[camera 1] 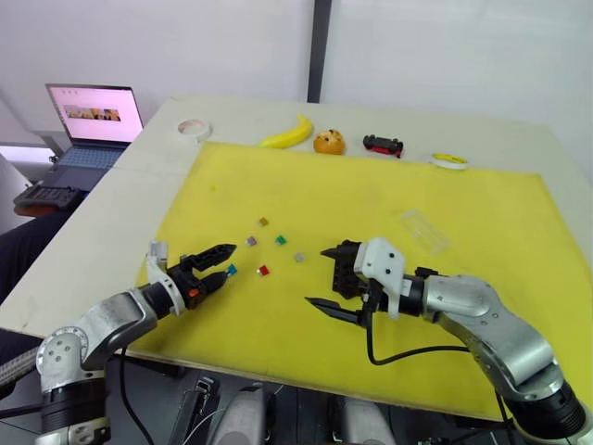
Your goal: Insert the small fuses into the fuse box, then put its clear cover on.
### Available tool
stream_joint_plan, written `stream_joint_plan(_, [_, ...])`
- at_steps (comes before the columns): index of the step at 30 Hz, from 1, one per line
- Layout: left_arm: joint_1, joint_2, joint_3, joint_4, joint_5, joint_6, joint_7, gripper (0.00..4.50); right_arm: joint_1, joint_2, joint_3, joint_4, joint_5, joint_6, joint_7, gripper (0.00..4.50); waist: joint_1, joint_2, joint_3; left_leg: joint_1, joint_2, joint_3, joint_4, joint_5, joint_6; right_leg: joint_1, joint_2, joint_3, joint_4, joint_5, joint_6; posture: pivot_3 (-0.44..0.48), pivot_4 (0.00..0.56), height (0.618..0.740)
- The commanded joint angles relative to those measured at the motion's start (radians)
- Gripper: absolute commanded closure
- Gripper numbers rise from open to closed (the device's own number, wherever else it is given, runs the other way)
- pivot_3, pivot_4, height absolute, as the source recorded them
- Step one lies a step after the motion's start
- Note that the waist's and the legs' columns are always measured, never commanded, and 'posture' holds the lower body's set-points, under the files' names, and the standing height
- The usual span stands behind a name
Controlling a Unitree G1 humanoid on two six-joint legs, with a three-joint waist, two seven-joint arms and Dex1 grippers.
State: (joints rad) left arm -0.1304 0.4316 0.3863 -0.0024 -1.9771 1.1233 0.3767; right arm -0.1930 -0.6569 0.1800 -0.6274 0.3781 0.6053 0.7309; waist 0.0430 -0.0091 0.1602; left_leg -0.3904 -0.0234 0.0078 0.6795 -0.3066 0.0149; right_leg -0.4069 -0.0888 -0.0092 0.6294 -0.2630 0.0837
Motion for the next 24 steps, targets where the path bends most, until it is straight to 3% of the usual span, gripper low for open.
stream_joint_plan(1, [-0.001,-0.018,-0.047,0.005,0.005,-0.013,0.019,0.06,-0.007,0.003,-0.029,-0.03,0.017,0.001,-0.004,0.0,0.0,0.0,0.0,0.0,0.0,0.0,0.0,0.0,0.0,0.0,0.0,0.0,0.0,0.0,0.0,0.0,0.15,0.74])
stream_joint_plan(3, [0.0,-0.022,-0.046,0.003,0.005,-0.02,0.021,0.06,-0.007,0.002,-0.03,-0.029,0.017,0.0,-0.003,0.0,0.0,0.001,0.0,0.0,0.0,0.0,0.0,0.0,0.0,0.0,0.0,0.0,0.0,0.0,0.0,0.0,0.15,0.74])
stream_joint_plan(4, [0.001,-0.023,-0.046,0.002,0.005,-0.023,0.023,0.29,-0.008,0.001,-0.031,-0.028,0.017,0.0,-0.003,0.0,0.0,0.001,0.0,0.0,0.0,-0.001,0.0,0.0,0.0,0.0,0.0,0.0,-0.001,0.0,0.0,0.0,0.15,0.74])
stream_joint_plan(6, [0.004,-0.022,-0.047,0.0,0.005,-0.024,0.025,0.88,-0.009,0.001,-0.032,-0.028,0.017,0.001,-0.003,0.0,0.0,0.001,0.0,0.0,0.0,-0.001,0.0,0.0,0.0,0.0,0.0,-0.001,-0.001,0.0,0.0,0.0,0.15,0.74])
stream_joint_plan(8, [0.007,-0.016,-0.053,0.0,0.005,-0.026,0.029,1.78,-0.01,0.0,-0.033,-0.027,0.017,0.001,-0.002,0.0,-0.002,0.001,0.0,-0.001,0.0,-0.001,-0.001,0.0,0.0,0.0,0.0,-0.001,-0.001,0.0,0.0,0.0,0.15,0.74])
stream_joint_plan(24, [0.009,0.009,-0.07,0.032,0.005,-0.022,0.007,1.78,-0.014,-0.001,-0.04,-0.028,0.022,0.011,-0.004,0.0,-0.002,0.001,0.001,-0.003,0.0,-0.001,-0.004,0.0,0.0,-0.001,0.0,-0.001,-0.002,0.0,0.0,0.0,0.15,0.74])
